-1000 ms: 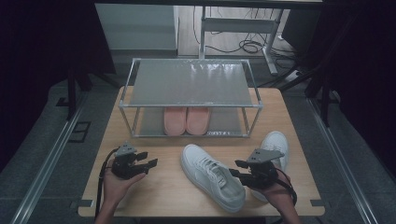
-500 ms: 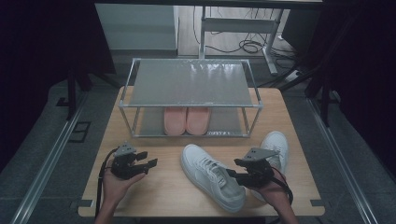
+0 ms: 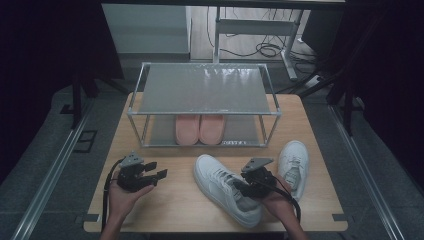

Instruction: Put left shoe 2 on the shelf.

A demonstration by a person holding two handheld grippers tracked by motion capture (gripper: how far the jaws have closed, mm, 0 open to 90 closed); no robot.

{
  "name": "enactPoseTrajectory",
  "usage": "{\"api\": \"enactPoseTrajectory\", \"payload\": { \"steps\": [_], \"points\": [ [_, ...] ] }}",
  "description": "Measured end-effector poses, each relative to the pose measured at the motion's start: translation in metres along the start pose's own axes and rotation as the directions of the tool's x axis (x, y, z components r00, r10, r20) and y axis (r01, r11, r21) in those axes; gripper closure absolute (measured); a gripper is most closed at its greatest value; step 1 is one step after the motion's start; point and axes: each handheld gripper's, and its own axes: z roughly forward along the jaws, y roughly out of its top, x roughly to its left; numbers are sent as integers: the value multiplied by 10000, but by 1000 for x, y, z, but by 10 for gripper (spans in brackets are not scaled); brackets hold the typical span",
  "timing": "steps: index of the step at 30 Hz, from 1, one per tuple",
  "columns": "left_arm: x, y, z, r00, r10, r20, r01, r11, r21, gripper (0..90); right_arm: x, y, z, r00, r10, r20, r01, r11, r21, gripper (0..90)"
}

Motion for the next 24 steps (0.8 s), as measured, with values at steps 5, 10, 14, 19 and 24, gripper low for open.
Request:
{"api": "enactPoseTrajectory", "payload": {
  "steps": [5, 10, 14, 19, 24],
  "points": [
    [0, 0, 0, 10000, -12, -10, 12, 10000, 23, 438, -2, 3, 7, 9999, 153, 77, -154, 9998, 123, 677],
    [-1, 0, 2, 10000, 80, 39, -80, 9999, 62, 438, 1, 2, 9, 9997, 215, 101, -216, 9997, 115, 778],
    [-2, 0, 2, 10000, 88, 42, -88, 9999, 52, 438, 0, 1, 8, 9993, 352, -78, -352, 9994, -59, 794],
    [-1, 0, 1, 10000, 36, 5, -36, 10000, 34, 439, 1, 0, 5, 9981, 535, -294, -550, 9970, -546, 802],
    [-2, 0, 1, 10000, 52, 18, -52, 10000, 22, 438, 4, 1, 0, 9975, 525, -472, -569, 9936, -977, 806]
  ]
}}
